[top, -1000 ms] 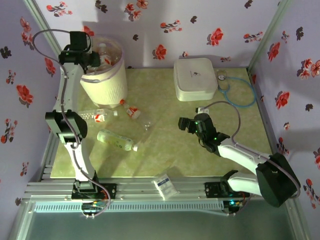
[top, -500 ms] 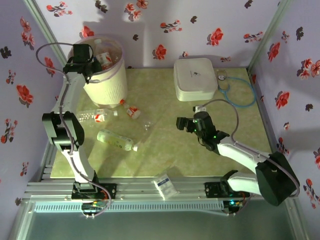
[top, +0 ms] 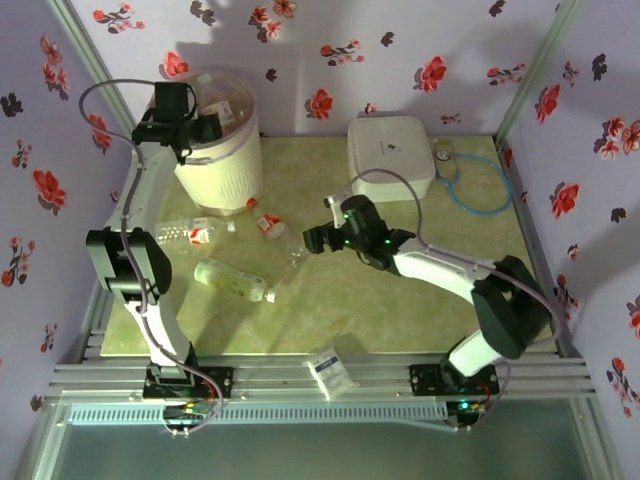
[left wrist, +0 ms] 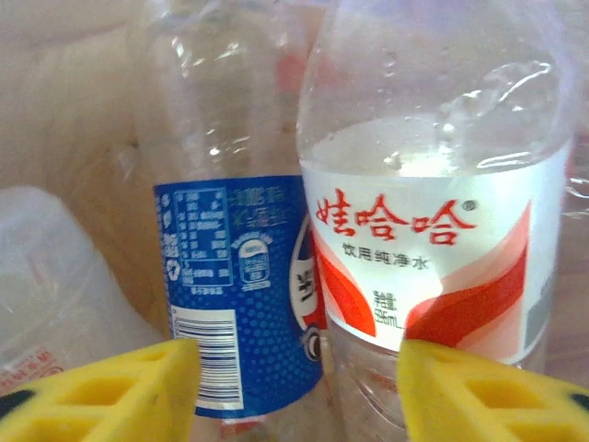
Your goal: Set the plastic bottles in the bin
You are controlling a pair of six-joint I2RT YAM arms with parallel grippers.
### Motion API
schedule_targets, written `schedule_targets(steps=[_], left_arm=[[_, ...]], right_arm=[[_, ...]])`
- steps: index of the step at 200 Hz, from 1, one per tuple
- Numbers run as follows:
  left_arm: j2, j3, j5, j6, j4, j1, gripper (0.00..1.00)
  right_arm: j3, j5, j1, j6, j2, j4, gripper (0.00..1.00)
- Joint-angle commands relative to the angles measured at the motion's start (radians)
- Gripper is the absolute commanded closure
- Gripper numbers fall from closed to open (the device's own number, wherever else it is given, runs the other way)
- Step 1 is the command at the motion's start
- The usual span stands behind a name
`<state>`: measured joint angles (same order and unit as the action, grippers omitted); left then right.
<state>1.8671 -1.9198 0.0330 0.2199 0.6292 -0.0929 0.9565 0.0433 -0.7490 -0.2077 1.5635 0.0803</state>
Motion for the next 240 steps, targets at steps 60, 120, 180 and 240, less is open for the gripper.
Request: schedule_targets(steps=[60,120,180,240], left_arm=[[-0.309,0.056,0.038,-0.038,0.046,-0.02,0.07],[-0.547,0.275,0.019,0.047,-0.044,-0.129,0.01],[-0.758,0.715,-0.028,0.27,-0.244,-0.225,0.01],[-0.705,0.762,-0.051,0.352,-0.367,-0.42,0.01]], right_arm=[[0.194,0.005,-0.07,0.0,0.306,-0.005,0.01],[0.219,0.03,-0.096,-0.039,0.393,0.003,0.06],[0.179,-0.004,-0.065,-0.029,0.322,-0.029,0.27],[-0.014,-0.01,0.075,-0.051,0.024,-0.106,0.37]])
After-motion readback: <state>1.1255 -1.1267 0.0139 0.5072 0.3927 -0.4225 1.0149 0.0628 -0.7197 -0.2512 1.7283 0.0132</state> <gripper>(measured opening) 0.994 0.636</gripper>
